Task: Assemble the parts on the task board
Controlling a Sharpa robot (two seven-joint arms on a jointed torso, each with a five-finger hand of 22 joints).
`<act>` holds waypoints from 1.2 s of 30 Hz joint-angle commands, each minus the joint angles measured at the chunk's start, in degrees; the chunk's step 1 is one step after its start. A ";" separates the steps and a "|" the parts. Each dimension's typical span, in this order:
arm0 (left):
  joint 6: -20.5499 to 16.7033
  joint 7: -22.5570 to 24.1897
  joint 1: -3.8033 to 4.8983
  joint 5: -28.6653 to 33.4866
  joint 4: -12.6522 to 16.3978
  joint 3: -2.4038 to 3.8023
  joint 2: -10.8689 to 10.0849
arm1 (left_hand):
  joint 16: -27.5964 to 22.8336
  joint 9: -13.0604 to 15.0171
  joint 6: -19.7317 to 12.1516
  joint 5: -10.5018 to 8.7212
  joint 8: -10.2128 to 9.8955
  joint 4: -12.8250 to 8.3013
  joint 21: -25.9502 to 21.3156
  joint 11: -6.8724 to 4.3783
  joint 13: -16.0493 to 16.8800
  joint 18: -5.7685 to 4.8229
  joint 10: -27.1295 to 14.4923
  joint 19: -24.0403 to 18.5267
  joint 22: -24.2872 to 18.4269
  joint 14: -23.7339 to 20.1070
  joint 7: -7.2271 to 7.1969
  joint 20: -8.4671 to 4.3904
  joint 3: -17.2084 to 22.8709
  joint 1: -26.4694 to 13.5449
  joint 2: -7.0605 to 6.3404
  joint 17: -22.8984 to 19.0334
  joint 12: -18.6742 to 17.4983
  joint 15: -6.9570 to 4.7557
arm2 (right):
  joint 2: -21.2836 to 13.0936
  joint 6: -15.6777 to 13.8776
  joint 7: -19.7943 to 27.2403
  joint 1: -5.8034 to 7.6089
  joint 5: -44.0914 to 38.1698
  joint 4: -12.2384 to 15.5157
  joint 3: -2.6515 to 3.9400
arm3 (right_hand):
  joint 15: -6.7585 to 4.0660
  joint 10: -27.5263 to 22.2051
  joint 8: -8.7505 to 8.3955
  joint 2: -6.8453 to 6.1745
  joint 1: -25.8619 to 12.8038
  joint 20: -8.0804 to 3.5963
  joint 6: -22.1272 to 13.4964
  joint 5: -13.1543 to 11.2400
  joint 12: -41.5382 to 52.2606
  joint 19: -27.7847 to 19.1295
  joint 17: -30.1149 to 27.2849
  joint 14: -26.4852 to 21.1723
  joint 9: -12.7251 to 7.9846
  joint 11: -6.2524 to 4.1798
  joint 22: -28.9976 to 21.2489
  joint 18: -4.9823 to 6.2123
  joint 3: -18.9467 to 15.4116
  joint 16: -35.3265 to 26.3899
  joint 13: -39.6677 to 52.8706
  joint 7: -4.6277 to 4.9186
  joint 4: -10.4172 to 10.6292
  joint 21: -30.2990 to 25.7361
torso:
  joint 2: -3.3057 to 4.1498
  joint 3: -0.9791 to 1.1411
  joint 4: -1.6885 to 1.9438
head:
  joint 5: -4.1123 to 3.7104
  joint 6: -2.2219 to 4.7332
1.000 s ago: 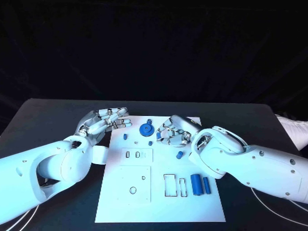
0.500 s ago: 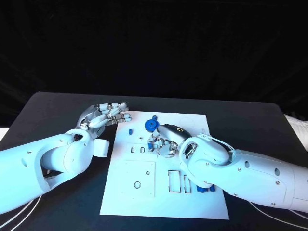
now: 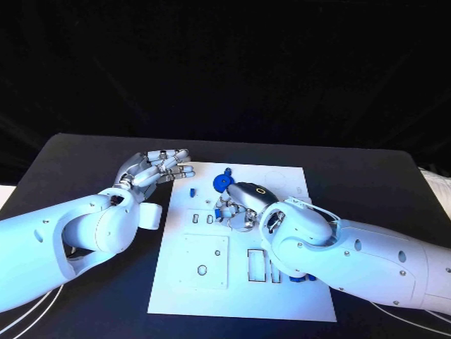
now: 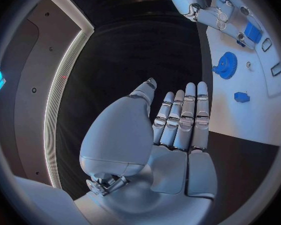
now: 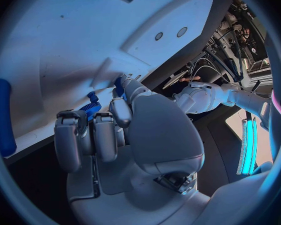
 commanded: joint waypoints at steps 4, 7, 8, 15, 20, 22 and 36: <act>1.19 0.40 0.08 -0.19 0.01 0.04 0.09 | -0.20 -0.04 -0.40 -0.23 -0.12 -0.44 -0.31 0.12 -0.05 0.51 -0.43 -0.22 -0.06 -0.22 0.84 0.08 0.03 -0.01 0.50 0.07 -0.07 0.37 | 0.12 4.37 -1.49 -0.38 -1.49 -0.27 -0.30 | -0.29 0.92 0.16 -0.87 -1.56 -0.21 1.19 0.47 -0.79 1.02 5.92 4.04 1.10 -1.60 8.93 -0.56 0.17 -0.48 -0.14 -1.01 0.20 -0.29 | -0.03 0.01 0.02 | -0.06 -0.22; 1.21 0.38 0.08 -0.18 0.03 0.04 0.08 | -0.20 -0.04 -0.40 -0.23 -0.12 -0.44 -0.31 0.12 -0.05 0.51 -0.43 -0.22 -0.06 -0.22 0.84 0.08 0.03 -0.01 0.50 0.07 -0.07 0.37 | 0.00 5.36 -1.63 -0.42 -1.60 -0.29 -0.31 | -0.27 0.76 0.06 -1.21 -1.96 -0.19 1.07 0.57 -1.14 0.94 5.73 4.00 1.10 -1.56 8.83 -0.53 0.08 -0.60 -0.33 -0.96 0.23 -0.35 | 0.01 0.02 -0.06 | -0.12 -0.29; 1.22 0.36 0.08 -0.18 0.05 0.04 0.07 | -0.20 -0.04 -0.40 -0.23 -0.12 -0.44 -0.31 0.12 -0.05 0.51 -0.43 -0.22 -0.06 -0.22 0.84 0.08 0.03 -0.01 0.50 0.07 -0.07 0.37 | -0.05 5.73 -1.67 -0.43 -1.65 -0.27 -0.31 | -0.26 0.67 0.01 -1.36 -2.13 -0.18 1.01 0.60 -1.33 0.89 5.64 3.98 1.09 -1.54 8.77 -0.51 0.03 -0.66 -0.44 -0.93 0.24 -0.39 | -0.01 0.02 -0.08 | -0.10 -0.27; 1.21 0.13 0.08 -0.15 0.10 0.04 0.04 | -0.22 -0.04 -0.44 -0.24 -0.11 -0.56 -0.32 0.11 -0.05 0.51 -0.49 -0.24 -0.08 -0.21 0.82 0.08 0.05 0.02 0.51 0.09 -0.07 0.36 | -0.32 7.51 -2.23 -0.58 -2.83 0.13 -0.32 | -0.11 -0.12 -0.34 -2.61 -3.25 -0.07 0.59 0.60 -3.05 0.40 5.03 3.85 1.04 -1.35 8.15 -0.36 -0.50 -1.06 -1.47 -0.70 0.37 -0.74 | 0.00 0.04 -0.08 | -0.02 -0.25; 1.27 0.07 0.08 -0.14 0.12 0.04 0.04 | -0.22 -0.04 -0.44 -0.24 -0.11 -0.56 -0.32 0.11 -0.05 0.51 -0.49 -0.24 -0.08 -0.21 0.82 0.08 0.05 0.02 0.51 0.09 -0.07 0.36 | -0.40 7.67 -2.58 -0.68 -3.29 0.28 -0.33 | -0.04 -0.43 -0.56 -3.11 -3.65 -0.01 0.30 0.74 -3.72 0.23 4.78 3.80 0.99 -1.26 7.93 -0.31 -0.65 -1.23 -1.86 -0.57 0.39 -0.88 | -0.01 0.04 -0.02 | -0.08 -0.18; 1.30 0.07 0.08 -0.14 0.13 0.04 0.05 | -0.23 -0.04 -0.45 -0.24 -0.11 -0.58 -0.32 0.11 -0.06 0.51 -0.52 -0.25 -0.08 -0.21 0.82 0.08 0.06 0.01 0.51 0.09 -0.07 0.37 | -0.39 7.49 -2.65 -0.71 -3.40 0.31 -0.33 | 0.01 -0.51 -0.70 -3.37 -3.87 0.03 0.10 0.86 -3.87 0.19 4.77 3.80 0.95 -1.19 7.89 -0.29 -0.73 -1.26 -1.95 -0.48 0.41 -0.91 | -0.02 0.04 -0.03 | -0.05 -0.20; 1.59 -0.15 0.08 -0.13 0.07 0.04 0.15 | -0.23 -0.04 -0.45 -0.24 -0.11 -0.58 -0.32 0.11 -0.06 0.51 -0.52 -0.25 -0.08 -0.21 0.82 0.08 0.06 0.01 0.51 0.09 -0.07 0.37 | -0.26 4.79 -3.54 -0.76 -4.28 0.16 -0.38 | 1.07 -3.67 -1.83 -6.68 -7.25 0.92 -5.32 1.17 -10.80 -0.91 3.41 3.52 -0.24 0.11 6.47 0.05 -3.07 -2.20 -6.53 1.00 2.02 -1.81 | 0.01 0.03 -0.04 | -0.09 -0.10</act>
